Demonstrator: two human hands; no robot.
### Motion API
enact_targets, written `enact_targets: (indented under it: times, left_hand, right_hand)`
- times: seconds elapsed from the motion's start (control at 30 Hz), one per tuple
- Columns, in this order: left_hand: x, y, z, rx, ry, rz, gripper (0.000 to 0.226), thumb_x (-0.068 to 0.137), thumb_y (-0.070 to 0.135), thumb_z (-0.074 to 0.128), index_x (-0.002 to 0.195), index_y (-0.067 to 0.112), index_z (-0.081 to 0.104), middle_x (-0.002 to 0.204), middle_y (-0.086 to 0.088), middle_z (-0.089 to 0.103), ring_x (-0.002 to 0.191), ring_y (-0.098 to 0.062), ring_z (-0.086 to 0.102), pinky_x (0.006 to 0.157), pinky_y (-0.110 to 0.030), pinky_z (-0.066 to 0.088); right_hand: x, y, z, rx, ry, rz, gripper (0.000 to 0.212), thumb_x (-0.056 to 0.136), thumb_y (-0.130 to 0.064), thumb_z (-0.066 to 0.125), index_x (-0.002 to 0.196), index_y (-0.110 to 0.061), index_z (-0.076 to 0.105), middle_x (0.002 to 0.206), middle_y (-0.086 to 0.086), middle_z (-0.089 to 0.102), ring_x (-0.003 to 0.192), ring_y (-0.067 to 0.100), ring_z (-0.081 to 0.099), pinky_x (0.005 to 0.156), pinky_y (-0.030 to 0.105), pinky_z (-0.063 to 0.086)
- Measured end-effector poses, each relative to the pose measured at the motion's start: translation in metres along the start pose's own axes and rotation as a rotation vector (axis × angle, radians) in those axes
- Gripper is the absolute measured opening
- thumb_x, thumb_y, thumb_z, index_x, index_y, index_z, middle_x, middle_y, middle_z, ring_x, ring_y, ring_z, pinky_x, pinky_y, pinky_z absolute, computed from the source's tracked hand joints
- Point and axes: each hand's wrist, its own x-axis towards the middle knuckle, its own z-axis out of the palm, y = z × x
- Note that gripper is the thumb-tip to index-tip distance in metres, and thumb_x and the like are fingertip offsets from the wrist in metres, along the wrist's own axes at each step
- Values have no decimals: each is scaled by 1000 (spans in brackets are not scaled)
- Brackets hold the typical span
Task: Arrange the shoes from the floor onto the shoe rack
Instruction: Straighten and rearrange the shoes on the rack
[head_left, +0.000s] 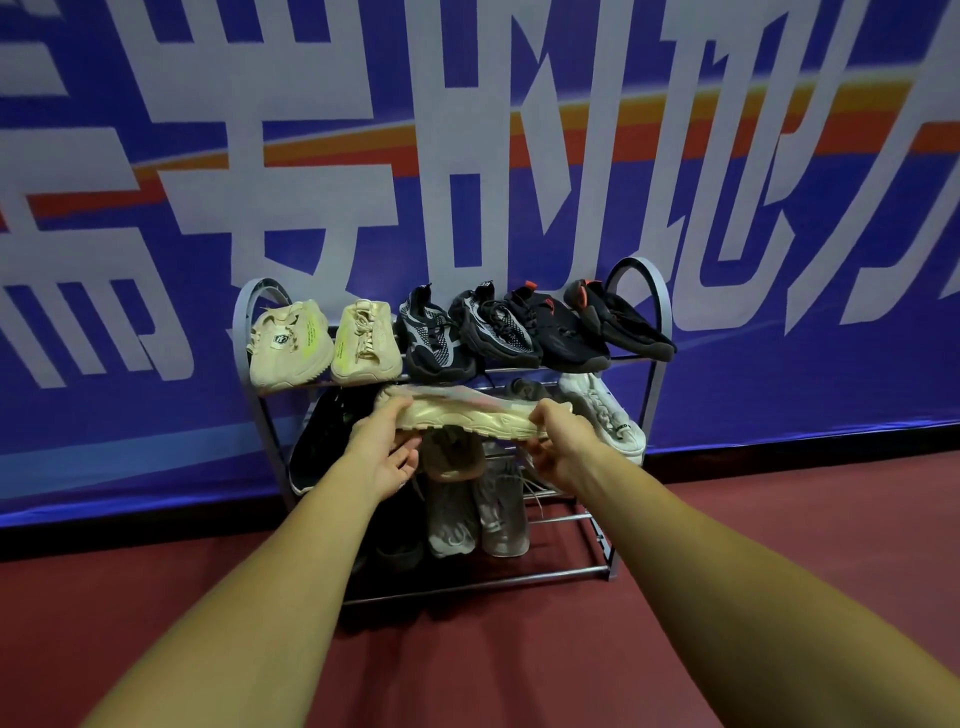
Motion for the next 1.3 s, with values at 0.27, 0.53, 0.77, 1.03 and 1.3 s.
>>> enact_targets:
  times: [0.27, 0.53, 0.77, 1.03, 1.3]
  left_hand:
    - [0, -14, 22, 46, 54, -12, 60, 80, 40, 77, 132, 22, 53, 119, 2, 63, 87, -9, 60, 56, -22, 41]
    - [2, -16, 25, 187, -47, -110, 23, 83, 32, 75, 97, 23, 59, 97, 3, 66, 86, -8, 58, 64, -22, 36]
    - [18, -8, 15, 271, 35, -17, 13, 86, 26, 71, 91, 24, 59, 76, 7, 60, 66, -4, 52, 56, -18, 30]
    - [26, -26, 42, 296, -45, 110, 24, 85, 22, 68, 105, 18, 55, 70, 1, 61, 54, -10, 57, 47, -20, 44]
    - [22, -28, 51, 520, -212, -85, 31, 84, 42, 69, 111, 29, 61, 98, -5, 71, 87, -21, 66, 48, -18, 37]
  right_hand:
    - [-11, 1, 0, -11, -100, 80, 25, 81, -10, 46, 106, -8, 50, 78, 12, 56, 44, 13, 49, 32, 15, 28]
    - [-22, 8, -12, -268, -221, 168, 24, 81, -19, 52, 99, -5, 58, 69, 10, 52, 40, 11, 46, 37, 16, 34]
    - [-27, -9, -17, -517, -398, 259, 38, 85, -47, 66, 96, -11, 62, 97, 12, 73, 59, 12, 62, 56, 22, 40]
    - [-14, 0, -22, -543, -291, 239, 14, 96, -12, 59, 83, -9, 57, 57, 1, 53, 47, 7, 43, 48, 18, 30]
    - [9, -6, -28, -289, -146, 193, 14, 94, 0, 61, 84, -7, 56, 67, 3, 52, 50, 6, 42, 37, 14, 34]
